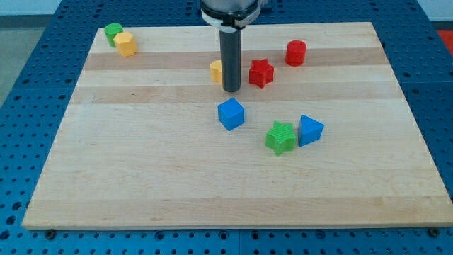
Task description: Push the yellow heart horizontally to the red circle
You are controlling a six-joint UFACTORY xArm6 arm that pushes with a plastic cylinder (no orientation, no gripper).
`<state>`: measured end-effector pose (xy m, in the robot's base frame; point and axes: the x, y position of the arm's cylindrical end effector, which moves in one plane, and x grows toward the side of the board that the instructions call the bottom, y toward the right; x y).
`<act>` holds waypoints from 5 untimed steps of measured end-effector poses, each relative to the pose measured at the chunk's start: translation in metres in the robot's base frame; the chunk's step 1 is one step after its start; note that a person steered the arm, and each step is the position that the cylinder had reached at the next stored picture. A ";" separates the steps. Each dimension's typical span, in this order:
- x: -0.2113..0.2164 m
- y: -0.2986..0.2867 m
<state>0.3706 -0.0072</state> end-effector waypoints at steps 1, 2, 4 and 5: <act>-0.009 0.000; -0.017 -0.007; -0.043 -0.026; -0.053 -0.053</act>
